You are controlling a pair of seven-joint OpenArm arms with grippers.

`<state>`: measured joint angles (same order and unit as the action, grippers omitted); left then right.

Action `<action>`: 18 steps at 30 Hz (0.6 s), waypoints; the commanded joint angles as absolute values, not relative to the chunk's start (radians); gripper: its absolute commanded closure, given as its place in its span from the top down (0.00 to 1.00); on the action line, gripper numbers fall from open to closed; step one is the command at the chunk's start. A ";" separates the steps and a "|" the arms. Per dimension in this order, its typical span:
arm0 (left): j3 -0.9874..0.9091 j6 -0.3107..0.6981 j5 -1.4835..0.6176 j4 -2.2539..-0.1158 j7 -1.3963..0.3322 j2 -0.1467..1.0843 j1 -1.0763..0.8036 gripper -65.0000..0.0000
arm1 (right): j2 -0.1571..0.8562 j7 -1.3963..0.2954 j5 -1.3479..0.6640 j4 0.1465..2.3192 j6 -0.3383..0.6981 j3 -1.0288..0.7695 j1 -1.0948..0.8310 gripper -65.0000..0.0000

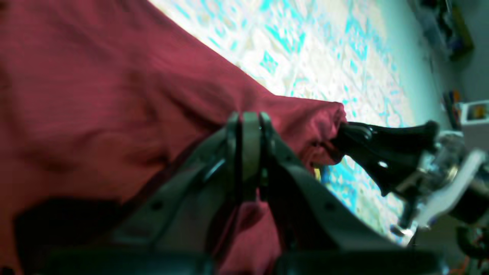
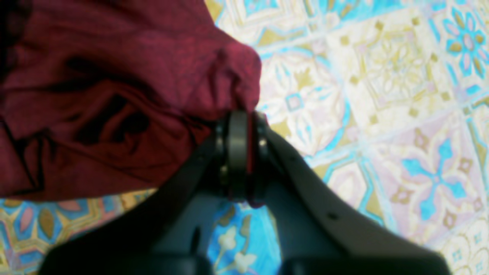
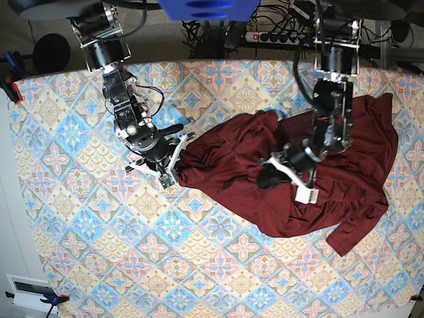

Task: Layout the t-shirt on the table in an organized manner, then fold the t-shirt properly
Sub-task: 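Grasp another fold of the shirt with the left gripper, then pull the shirt apart with both grippers, spreading it out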

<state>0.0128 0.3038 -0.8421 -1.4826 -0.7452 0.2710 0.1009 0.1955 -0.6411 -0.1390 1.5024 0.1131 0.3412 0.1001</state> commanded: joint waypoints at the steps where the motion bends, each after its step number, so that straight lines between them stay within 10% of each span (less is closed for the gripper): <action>1: -0.004 0.315 -0.880 -1.527 -0.733 0.285 0.085 0.00 | 0.197 -0.625 -0.142 1.503 0.111 0.337 0.119 0.00; 18: -0.467 0.358 -1.161 -2.025 -0.760 0.418 -0.714 0.00 | 0.197 -0.627 -0.142 1.406 0.110 0.331 0.219 0.00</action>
<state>-0.4599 0.3500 -1.1389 -2.0041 -0.7784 0.4057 -0.7094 0.1970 -0.6403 -0.1383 1.3918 0.1104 0.3340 0.2012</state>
